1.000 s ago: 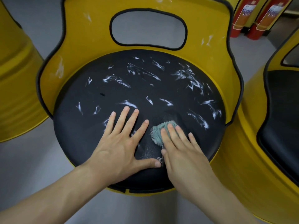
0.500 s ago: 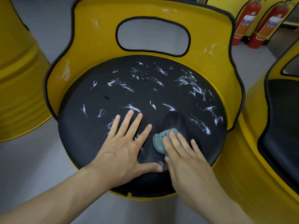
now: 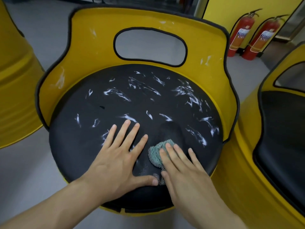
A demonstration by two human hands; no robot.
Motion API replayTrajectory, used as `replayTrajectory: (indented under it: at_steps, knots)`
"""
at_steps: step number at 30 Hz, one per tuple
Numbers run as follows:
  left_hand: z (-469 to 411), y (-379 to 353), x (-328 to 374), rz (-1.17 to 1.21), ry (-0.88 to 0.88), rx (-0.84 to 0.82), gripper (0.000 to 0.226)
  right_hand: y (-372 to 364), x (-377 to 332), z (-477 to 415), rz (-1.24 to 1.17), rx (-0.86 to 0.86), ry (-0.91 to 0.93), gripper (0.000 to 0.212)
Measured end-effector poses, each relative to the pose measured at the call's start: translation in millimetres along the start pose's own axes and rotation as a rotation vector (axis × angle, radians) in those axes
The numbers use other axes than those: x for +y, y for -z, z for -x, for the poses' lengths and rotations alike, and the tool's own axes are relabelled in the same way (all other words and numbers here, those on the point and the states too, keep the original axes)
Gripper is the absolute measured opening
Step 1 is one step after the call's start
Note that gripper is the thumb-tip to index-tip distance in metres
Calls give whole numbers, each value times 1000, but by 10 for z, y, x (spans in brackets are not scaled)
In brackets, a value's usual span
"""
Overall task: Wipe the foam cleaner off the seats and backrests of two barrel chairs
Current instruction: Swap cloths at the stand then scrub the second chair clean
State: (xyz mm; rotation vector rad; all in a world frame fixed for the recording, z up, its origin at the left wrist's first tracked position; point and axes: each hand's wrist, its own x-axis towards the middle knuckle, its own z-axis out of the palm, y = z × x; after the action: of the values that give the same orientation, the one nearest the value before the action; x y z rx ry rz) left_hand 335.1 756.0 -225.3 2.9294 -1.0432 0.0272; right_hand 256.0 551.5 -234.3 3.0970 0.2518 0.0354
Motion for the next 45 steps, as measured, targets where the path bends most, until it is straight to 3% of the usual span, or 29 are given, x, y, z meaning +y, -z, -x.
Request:
replayTrajectory:
  at_steps: [5, 8, 14, 21, 27, 32, 35, 38, 45]
  knots:
    - [-9, -59, -11, -27, -17, 31, 111, 86, 144, -507, -22, -134, -239, 79]
    - [-1, -38, -12, -28, -16, 8, 111, 72, -47, -443, -39, -42, -298, 71]
    - [10, -13, -47, 3, -20, -19, 113, -11, -335, 95, -119, 4, -134, 59]
    - [25, -26, -61, 33, -10, -37, 113, 124, -4, -513, -128, -122, -181, 62]
    - [98, -18, -71, 25, 1, -22, 109, 44, -183, 47, -84, -43, -84, 59]
    - [288, 11, -264, 28, 111, 10, 118, -19, -215, 160, -92, -24, -18, 64]
    - [453, -22, -350, 80, 238, 21, 123, -43, -240, -60, -111, -14, 21, 60]
    - [533, -77, -316, 122, 314, 43, 125, 22, -294, -426, -126, -14, 50, 70]
    - [588, -136, -266, 183, 339, 89, 120, 10, -413, -278, -139, 7, 75, 62]
